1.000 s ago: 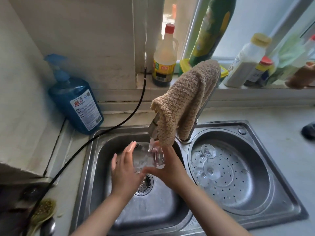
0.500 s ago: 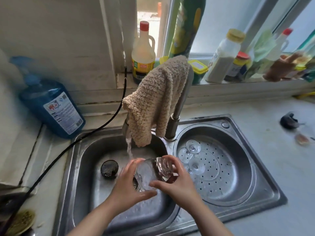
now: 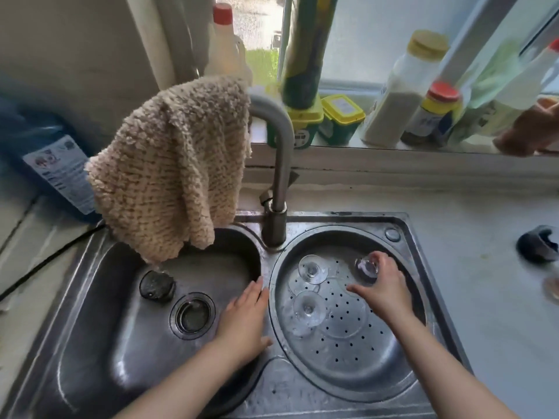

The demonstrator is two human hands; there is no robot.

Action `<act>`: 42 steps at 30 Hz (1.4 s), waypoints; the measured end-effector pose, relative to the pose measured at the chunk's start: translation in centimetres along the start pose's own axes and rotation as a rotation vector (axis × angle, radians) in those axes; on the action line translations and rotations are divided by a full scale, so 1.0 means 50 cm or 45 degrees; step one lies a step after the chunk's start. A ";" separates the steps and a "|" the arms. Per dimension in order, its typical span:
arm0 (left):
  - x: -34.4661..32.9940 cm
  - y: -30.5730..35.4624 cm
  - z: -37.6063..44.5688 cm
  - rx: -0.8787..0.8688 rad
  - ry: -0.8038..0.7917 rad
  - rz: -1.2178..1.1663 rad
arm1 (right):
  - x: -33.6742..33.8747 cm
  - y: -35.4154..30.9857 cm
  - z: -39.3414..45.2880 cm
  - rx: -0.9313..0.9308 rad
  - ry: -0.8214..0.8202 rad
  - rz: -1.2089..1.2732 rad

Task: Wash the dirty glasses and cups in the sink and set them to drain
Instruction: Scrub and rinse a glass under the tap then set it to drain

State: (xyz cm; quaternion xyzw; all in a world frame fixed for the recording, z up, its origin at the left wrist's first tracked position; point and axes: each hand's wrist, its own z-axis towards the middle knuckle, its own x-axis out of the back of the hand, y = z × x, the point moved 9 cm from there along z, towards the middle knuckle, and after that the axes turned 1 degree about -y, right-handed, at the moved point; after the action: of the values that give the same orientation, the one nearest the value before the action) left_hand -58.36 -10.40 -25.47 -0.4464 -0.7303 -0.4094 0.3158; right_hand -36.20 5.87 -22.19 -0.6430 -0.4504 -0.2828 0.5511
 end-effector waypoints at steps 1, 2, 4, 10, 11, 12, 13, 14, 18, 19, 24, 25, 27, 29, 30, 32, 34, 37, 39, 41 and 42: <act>-0.010 -0.001 0.001 0.027 -0.014 -0.017 | -0.020 0.008 0.017 0.007 -0.037 -0.031; -0.018 -0.003 -0.001 0.053 -0.019 -0.031 | -0.039 0.014 0.032 0.022 -0.072 -0.057; -0.034 -0.008 -0.007 0.101 -0.036 -0.051 | -0.077 0.021 0.054 0.055 -0.136 -0.107; -0.080 -0.022 -0.034 0.193 -0.086 -0.106 | -0.146 0.030 0.091 0.097 -0.169 -0.156; -0.084 -0.023 -0.038 0.197 -0.081 -0.108 | -0.153 0.032 0.092 0.102 -0.177 -0.169; -0.086 -0.023 -0.041 0.201 -0.075 -0.106 | -0.159 0.034 0.091 0.112 -0.179 -0.191; -0.088 -0.025 -0.043 0.208 -0.070 -0.112 | -0.164 0.036 0.091 0.124 -0.174 -0.211; -0.088 -0.028 -0.045 0.221 -0.067 -0.131 | -0.166 0.038 0.092 0.126 -0.179 -0.224; -0.080 -0.072 -0.058 0.295 -0.035 -0.213 | -0.147 0.021 0.082 0.130 -0.185 -0.282; -0.075 -0.093 -0.065 0.329 -0.023 -0.250 | -0.129 -0.002 0.070 0.172 -0.090 -0.257; -0.035 -0.252 -0.094 0.572 0.057 -0.325 | -0.044 -0.267 -0.111 0.855 0.505 0.125; -0.031 -0.282 -0.096 0.607 0.058 -0.314 | -0.043 -0.317 -0.147 0.939 0.562 0.159; -0.024 -0.329 -0.093 0.635 0.024 -0.266 | -0.067 -0.402 -0.193 1.020 0.579 0.281; -0.021 -0.369 -0.082 0.647 0.013 -0.252 | -0.134 -0.489 -0.228 1.160 0.416 0.359; -0.021 -0.390 -0.077 0.659 0.009 -0.255 | -0.188 -0.532 -0.242 1.215 0.274 0.300; -0.036 -0.429 -0.071 0.707 -0.020 -0.293 | -0.353 -0.576 -0.241 1.131 -0.177 0.003; -0.058 -0.457 -0.076 0.768 -0.054 -0.351 | -0.515 -0.566 -0.227 0.944 -0.559 -0.266; -0.078 -0.486 -0.080 0.752 -0.050 -0.358 | -0.656 -0.572 -0.208 0.990 -0.744 -0.521; -0.083 -0.501 -0.079 0.701 -0.029 -0.358 | -0.705 -0.579 -0.194 1.090 -0.754 -0.635; -0.083 -0.517 -0.078 0.669 -0.017 -0.354 | -0.721 -0.605 -0.198 1.231 -0.631 -0.681; -0.084 -0.524 -0.078 0.659 -0.013 -0.362 | -0.728 -0.610 -0.198 1.236 -0.609 -0.735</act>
State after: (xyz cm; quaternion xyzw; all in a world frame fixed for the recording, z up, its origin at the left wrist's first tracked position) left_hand -80.16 -22.44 -35.39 -0.2464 -0.8673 -0.2475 0.3548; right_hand -77.87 -13.82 -37.35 -0.2161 -0.7950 -0.0311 0.5660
